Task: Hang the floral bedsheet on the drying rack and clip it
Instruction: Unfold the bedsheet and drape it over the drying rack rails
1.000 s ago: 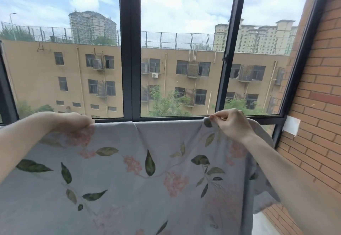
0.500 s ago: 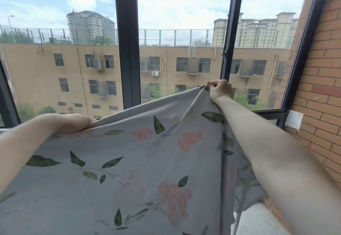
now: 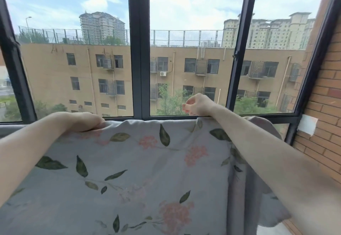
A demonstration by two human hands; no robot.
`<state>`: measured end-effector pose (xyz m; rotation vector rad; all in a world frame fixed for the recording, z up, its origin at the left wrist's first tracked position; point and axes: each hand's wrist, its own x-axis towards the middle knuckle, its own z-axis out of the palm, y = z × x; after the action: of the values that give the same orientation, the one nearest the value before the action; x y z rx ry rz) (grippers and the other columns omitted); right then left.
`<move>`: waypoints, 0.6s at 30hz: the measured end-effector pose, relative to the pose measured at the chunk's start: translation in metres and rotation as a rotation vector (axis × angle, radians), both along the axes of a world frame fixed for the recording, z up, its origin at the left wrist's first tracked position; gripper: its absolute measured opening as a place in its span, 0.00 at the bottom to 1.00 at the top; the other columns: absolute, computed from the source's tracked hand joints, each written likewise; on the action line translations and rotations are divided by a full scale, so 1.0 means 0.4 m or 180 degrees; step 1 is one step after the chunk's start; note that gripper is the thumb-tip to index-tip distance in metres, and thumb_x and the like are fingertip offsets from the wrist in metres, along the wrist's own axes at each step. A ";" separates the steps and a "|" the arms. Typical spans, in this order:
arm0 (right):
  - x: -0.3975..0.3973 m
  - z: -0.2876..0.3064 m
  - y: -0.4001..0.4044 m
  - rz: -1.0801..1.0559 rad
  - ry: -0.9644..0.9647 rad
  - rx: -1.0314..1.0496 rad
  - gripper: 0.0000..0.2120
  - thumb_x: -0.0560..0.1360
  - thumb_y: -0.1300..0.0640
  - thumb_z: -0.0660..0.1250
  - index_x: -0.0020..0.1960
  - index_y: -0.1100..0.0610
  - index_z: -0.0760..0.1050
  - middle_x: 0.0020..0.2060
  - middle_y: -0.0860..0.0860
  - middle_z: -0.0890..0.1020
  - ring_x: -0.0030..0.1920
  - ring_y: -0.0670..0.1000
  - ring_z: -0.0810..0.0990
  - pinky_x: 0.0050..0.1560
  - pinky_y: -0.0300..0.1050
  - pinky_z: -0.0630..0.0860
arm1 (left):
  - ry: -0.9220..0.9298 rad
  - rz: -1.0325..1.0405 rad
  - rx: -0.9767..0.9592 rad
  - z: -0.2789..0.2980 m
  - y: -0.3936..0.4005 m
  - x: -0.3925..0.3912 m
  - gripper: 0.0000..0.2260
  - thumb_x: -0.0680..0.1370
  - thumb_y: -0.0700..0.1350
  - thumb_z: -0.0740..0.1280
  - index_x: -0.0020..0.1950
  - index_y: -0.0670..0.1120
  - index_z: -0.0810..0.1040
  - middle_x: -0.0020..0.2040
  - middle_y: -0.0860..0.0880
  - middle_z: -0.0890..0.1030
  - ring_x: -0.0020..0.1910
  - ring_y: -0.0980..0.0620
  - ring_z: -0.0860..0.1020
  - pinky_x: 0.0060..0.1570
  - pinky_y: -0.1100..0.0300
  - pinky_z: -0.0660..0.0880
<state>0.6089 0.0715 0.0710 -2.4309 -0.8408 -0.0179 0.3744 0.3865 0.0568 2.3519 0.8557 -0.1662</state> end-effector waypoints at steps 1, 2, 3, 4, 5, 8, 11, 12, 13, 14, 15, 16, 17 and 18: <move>-0.051 0.005 0.024 0.0238 -0.0023 0.0181 0.14 0.81 0.44 0.67 0.49 0.51 0.86 0.45 0.45 0.87 0.47 0.47 0.85 0.57 0.47 0.81 | 0.0046 -0.0065 0.0104 0.007 -0.009 -0.009 0.12 0.76 0.46 0.68 0.46 0.39 0.86 0.48 0.43 0.87 0.39 0.42 0.85 0.46 0.51 0.84; -0.095 0.002 0.045 0.0447 -0.0025 0.0296 0.14 0.81 0.43 0.66 0.48 0.49 0.85 0.45 0.44 0.87 0.47 0.46 0.85 0.57 0.48 0.81 | 0.0097 -0.0068 0.0169 0.012 -0.014 -0.014 0.12 0.72 0.48 0.68 0.44 0.41 0.88 0.46 0.43 0.88 0.42 0.41 0.87 0.52 0.46 0.84; -0.131 -0.005 0.063 0.0604 -0.0044 0.0312 0.16 0.82 0.41 0.64 0.47 0.49 0.85 0.46 0.44 0.87 0.47 0.46 0.85 0.56 0.48 0.81 | 0.0113 -0.0046 0.0195 0.016 -0.021 -0.018 0.13 0.69 0.48 0.68 0.44 0.42 0.88 0.45 0.42 0.88 0.44 0.40 0.87 0.56 0.42 0.82; -0.166 -0.014 0.079 0.0682 -0.0101 0.0221 0.17 0.82 0.40 0.63 0.46 0.49 0.84 0.45 0.45 0.87 0.47 0.46 0.85 0.53 0.47 0.81 | 0.0082 -0.0021 0.0132 0.017 -0.018 -0.022 0.14 0.68 0.49 0.67 0.44 0.43 0.88 0.45 0.42 0.88 0.45 0.40 0.87 0.57 0.40 0.82; -0.194 -0.028 0.089 0.0729 -0.0187 0.0061 0.20 0.82 0.39 0.61 0.43 0.51 0.83 0.44 0.46 0.86 0.44 0.47 0.84 0.49 0.47 0.80 | 0.0055 -0.0018 0.0146 0.020 -0.022 -0.025 0.14 0.69 0.49 0.66 0.43 0.43 0.88 0.44 0.42 0.88 0.45 0.39 0.87 0.58 0.40 0.81; -0.234 -0.061 0.107 0.0550 -0.0585 -0.0292 0.28 0.83 0.36 0.53 0.33 0.54 0.67 0.30 0.49 0.76 0.31 0.51 0.73 0.35 0.46 0.69 | -0.0032 0.0121 0.0137 0.024 -0.025 -0.033 0.14 0.73 0.47 0.64 0.40 0.42 0.88 0.44 0.41 0.88 0.47 0.38 0.87 0.57 0.41 0.81; -0.229 -0.065 0.106 0.0431 -0.0587 -0.0349 0.29 0.82 0.33 0.51 0.32 0.53 0.62 0.27 0.49 0.71 0.28 0.51 0.69 0.33 0.46 0.66 | -0.0074 0.0075 0.0210 0.022 -0.032 -0.033 0.13 0.75 0.44 0.64 0.40 0.43 0.87 0.42 0.42 0.88 0.41 0.42 0.87 0.45 0.49 0.83; -0.224 -0.062 0.103 0.0416 -0.0537 -0.0331 0.29 0.82 0.33 0.52 0.32 0.53 0.62 0.27 0.49 0.70 0.27 0.51 0.68 0.32 0.46 0.65 | -0.0139 0.0102 0.0203 0.017 -0.034 -0.025 0.12 0.77 0.43 0.64 0.40 0.43 0.86 0.42 0.43 0.87 0.38 0.43 0.86 0.41 0.53 0.81; -0.220 -0.059 0.101 0.0388 -0.0536 -0.0351 0.29 0.82 0.33 0.53 0.32 0.53 0.61 0.26 0.49 0.70 0.27 0.51 0.68 0.32 0.45 0.64 | -0.0204 0.0161 0.0126 0.015 -0.042 -0.021 0.12 0.79 0.43 0.64 0.40 0.41 0.83 0.41 0.43 0.86 0.36 0.45 0.84 0.38 0.56 0.79; -0.216 -0.059 0.102 0.0340 -0.0585 -0.0393 0.29 0.82 0.33 0.52 0.31 0.53 0.62 0.27 0.49 0.71 0.28 0.52 0.69 0.32 0.46 0.64 | -0.0324 0.0195 0.0084 0.011 -0.050 -0.015 0.11 0.80 0.44 0.65 0.40 0.41 0.81 0.42 0.43 0.85 0.35 0.46 0.82 0.37 0.58 0.78; -0.211 -0.062 0.102 0.0274 -0.0651 -0.0459 0.29 0.82 0.33 0.52 0.31 0.53 0.62 0.28 0.49 0.73 0.29 0.53 0.71 0.33 0.46 0.65 | -0.0351 0.0138 0.0241 0.012 -0.055 -0.010 0.10 0.79 0.46 0.66 0.40 0.43 0.81 0.42 0.45 0.84 0.36 0.48 0.82 0.38 0.57 0.77; -0.208 -0.064 0.107 0.0220 -0.0701 -0.0544 0.29 0.82 0.34 0.51 0.32 0.53 0.64 0.29 0.50 0.74 0.31 0.53 0.73 0.34 0.47 0.66 | -0.0329 0.0055 0.0518 0.014 -0.056 -0.014 0.10 0.77 0.48 0.66 0.40 0.46 0.82 0.42 0.47 0.85 0.37 0.48 0.83 0.40 0.56 0.78; -0.207 -0.065 0.114 0.0171 -0.0725 -0.0619 0.29 0.82 0.34 0.50 0.32 0.54 0.65 0.31 0.51 0.76 0.33 0.54 0.74 0.36 0.47 0.67 | -0.0377 0.0053 0.0809 0.014 -0.059 -0.021 0.11 0.76 0.51 0.65 0.40 0.47 0.84 0.41 0.48 0.86 0.39 0.48 0.84 0.42 0.55 0.79; -0.205 -0.064 0.119 0.0114 -0.0727 -0.0682 0.28 0.82 0.35 0.50 0.33 0.54 0.65 0.33 0.51 0.77 0.36 0.55 0.75 0.38 0.48 0.68 | -0.0510 0.0093 0.1012 0.011 -0.061 -0.028 0.14 0.76 0.53 0.63 0.40 0.48 0.85 0.40 0.49 0.86 0.40 0.48 0.84 0.43 0.54 0.79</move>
<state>0.5269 0.1192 0.0453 -2.6488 -1.0334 -0.2054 0.3631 0.3620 0.0611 2.6004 0.8903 0.1819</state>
